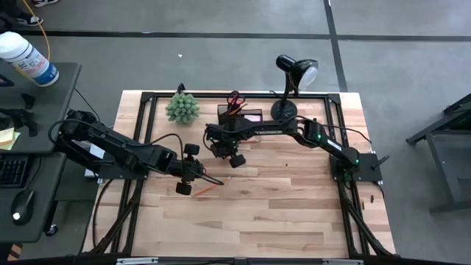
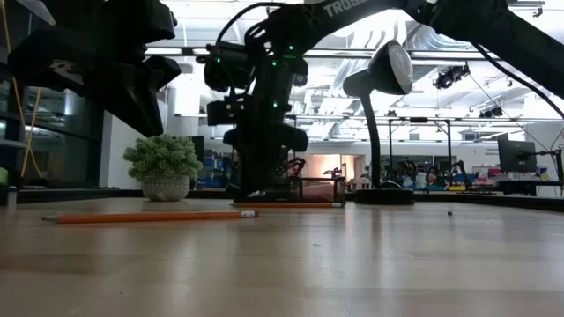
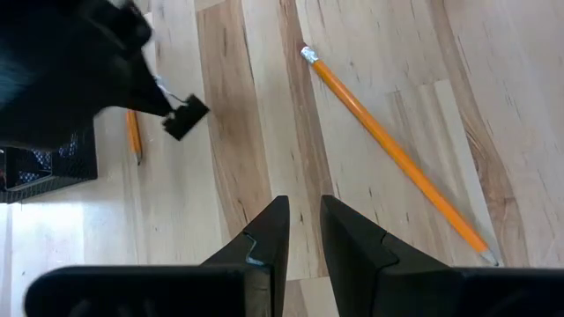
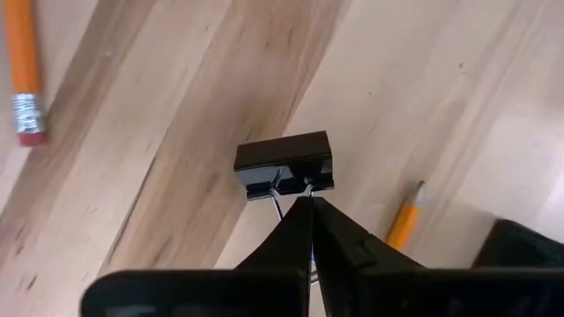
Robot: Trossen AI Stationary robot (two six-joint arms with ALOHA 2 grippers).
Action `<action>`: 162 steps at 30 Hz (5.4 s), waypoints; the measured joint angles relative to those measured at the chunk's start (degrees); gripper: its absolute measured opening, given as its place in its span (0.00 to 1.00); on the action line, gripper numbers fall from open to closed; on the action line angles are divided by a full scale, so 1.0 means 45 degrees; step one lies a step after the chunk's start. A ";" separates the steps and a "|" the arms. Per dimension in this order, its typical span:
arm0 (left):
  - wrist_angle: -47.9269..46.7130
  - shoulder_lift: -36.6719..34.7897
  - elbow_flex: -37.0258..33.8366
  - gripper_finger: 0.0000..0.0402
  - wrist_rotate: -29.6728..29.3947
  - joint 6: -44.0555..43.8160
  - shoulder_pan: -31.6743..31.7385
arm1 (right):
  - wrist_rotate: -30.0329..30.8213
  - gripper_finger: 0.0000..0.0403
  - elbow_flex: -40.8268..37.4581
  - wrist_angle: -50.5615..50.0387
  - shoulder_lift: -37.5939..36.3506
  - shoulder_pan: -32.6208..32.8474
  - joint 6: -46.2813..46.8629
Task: Pick and place office supplies into organizer
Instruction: Put the black binder clip into the black desk organizer, then put the bottom yellow pencil into the black desk organizer
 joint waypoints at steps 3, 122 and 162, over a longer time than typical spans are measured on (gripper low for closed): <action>-0.0004 0.0000 0.0000 0.14 -0.0008 0.0000 0.0005 | 0.0169 0.00 0.0543 -0.0262 0.0000 -0.0144 0.0000; 0.9437 0.0482 0.0000 0.14 0.1904 0.4687 0.4929 | 0.1155 0.00 -1.8586 0.8271 -1.5613 -0.0038 0.8891; 0.4476 0.7927 0.7998 0.14 0.5407 0.7600 0.6771 | 0.0724 0.01 -1.9809 1.0926 -1.7288 0.0067 0.9465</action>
